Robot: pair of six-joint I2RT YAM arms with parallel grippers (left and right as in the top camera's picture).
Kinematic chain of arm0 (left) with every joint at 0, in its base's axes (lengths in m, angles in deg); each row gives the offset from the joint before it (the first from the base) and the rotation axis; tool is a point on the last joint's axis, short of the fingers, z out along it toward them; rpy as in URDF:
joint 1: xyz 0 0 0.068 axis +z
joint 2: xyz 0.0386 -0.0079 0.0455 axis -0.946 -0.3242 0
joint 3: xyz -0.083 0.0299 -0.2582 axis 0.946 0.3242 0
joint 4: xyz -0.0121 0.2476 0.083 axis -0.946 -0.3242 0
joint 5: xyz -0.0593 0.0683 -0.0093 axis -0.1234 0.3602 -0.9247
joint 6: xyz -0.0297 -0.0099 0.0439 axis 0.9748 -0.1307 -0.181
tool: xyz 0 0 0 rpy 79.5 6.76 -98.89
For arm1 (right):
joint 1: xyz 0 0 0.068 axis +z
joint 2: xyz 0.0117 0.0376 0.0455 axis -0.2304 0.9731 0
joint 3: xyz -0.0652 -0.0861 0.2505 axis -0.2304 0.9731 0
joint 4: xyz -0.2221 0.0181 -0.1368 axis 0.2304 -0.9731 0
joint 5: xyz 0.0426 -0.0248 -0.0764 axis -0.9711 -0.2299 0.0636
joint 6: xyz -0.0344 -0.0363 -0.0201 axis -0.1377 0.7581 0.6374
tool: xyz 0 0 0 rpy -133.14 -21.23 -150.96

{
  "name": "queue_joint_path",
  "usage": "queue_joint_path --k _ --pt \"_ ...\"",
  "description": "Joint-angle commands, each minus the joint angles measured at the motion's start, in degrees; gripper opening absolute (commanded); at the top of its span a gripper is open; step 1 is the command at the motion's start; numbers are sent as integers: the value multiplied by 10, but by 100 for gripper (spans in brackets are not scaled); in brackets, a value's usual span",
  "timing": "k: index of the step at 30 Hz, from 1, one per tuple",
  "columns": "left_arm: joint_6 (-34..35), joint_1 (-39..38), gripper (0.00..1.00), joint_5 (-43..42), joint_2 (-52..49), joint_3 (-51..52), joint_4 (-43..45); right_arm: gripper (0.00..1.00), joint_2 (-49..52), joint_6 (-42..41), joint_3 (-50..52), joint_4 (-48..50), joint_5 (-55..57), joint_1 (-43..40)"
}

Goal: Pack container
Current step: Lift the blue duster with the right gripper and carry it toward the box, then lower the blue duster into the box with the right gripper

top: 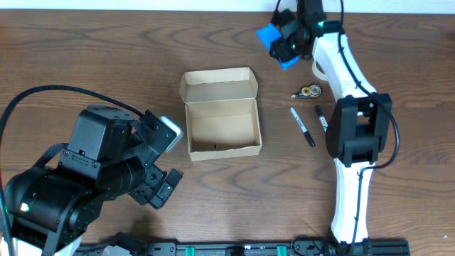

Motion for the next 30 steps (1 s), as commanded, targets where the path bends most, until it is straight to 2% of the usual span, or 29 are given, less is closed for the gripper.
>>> queue_joint_path --k 1,15,21,22,24,26,28,30 --pt "-3 2 95 -2 1 -10 -2 49 -52 -22 -52 -18 -5 8" --pt "-3 2 95 -2 1 -10 -2 49 -135 10 -85 -133 -5 136" --pt "-3 2 95 -2 1 -10 -2 49 -139 10 -85 -147 -5 177" --pt "4 2 95 3 1 -10 10 49 -139 10 -85 -147 -5 181" --pt "41 2 95 53 -1 -10 112 49 -139 10 -85 -146 -5 189" --pt "41 2 95 75 -3 -10 178 49 -139 10 -85 -149 -10 193" --pt "41 2 95 76 -5 -10 211 49 -139 11 -85 -156 -21 196" --pt "41 2 95 76 -5 -10 207 48 -139 10 -85 -167 -23 197"
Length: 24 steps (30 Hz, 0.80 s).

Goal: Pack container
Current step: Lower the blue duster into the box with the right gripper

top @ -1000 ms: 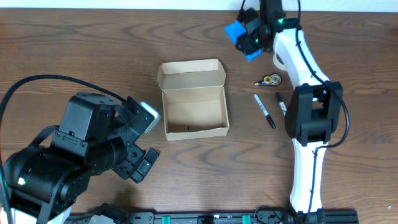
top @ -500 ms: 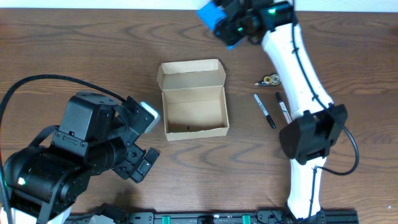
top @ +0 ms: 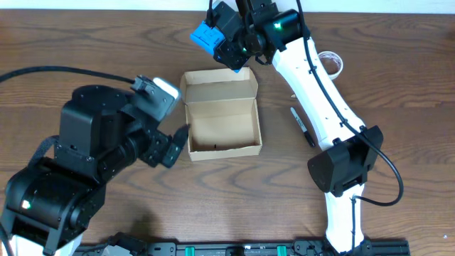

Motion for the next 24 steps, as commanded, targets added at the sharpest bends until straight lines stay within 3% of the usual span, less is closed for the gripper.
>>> queue_joint_path --k 1,13,24 --pt "12 2 95 22 -1 -8 -9 47 -16 4 -10 -9 -23 7" --pt "12 2 95 22 -1 -8 -72 48 -52 5 8 -54 -33 19" --pt "12 2 95 22 -1 -8 -78 50 -254 6 325 57 -32 46"
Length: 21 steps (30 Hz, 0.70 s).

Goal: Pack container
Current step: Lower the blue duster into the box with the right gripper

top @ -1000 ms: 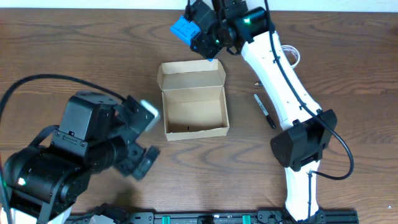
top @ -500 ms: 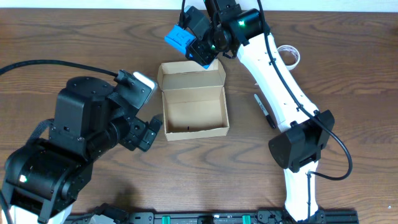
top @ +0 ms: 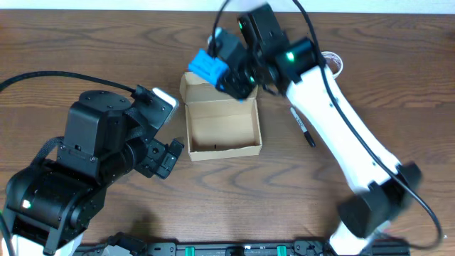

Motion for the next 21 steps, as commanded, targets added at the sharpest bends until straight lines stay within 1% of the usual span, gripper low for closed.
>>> queue_joint_path --k 1,5,8,11,16,21 --pt "8 2 95 5 0 -8 -2 50 -59 3 90 17 -5 8" --pt "8 2 95 5 0 -8 -2 50 -104 37 174 24 -5 10" --pt "8 2 95 5 0 -8 -2 50 -105 67 206 25 -5 19" --pt "8 2 95 5 0 -8 -2 50 -96 99 230 48 -5 33" --pt "8 2 95 5 0 -8 -2 52 -77 150 242 86 13 51" --pt "8 2 95 5 0 -8 -2 53 -51 193 242 91 15 60"
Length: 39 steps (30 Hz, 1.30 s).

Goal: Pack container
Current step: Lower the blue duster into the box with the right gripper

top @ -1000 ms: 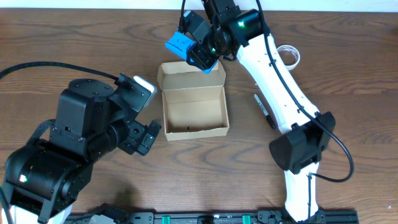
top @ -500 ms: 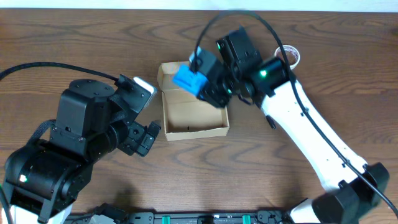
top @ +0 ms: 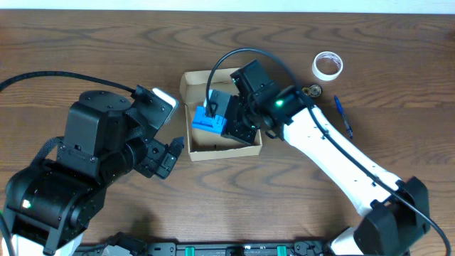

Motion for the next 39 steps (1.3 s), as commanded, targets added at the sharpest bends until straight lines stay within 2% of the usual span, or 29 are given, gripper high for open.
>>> queue_joint_path --k 1,20,39 --pt "8 2 95 4 0 -8 -1 54 23 56 3 5 6 9" --pt "8 2 95 4 0 -8 -1 57 94 154 3 31 -23 10" --pt "8 2 95 4 0 -8 -1 57 154 168 3 41 -71 -8"
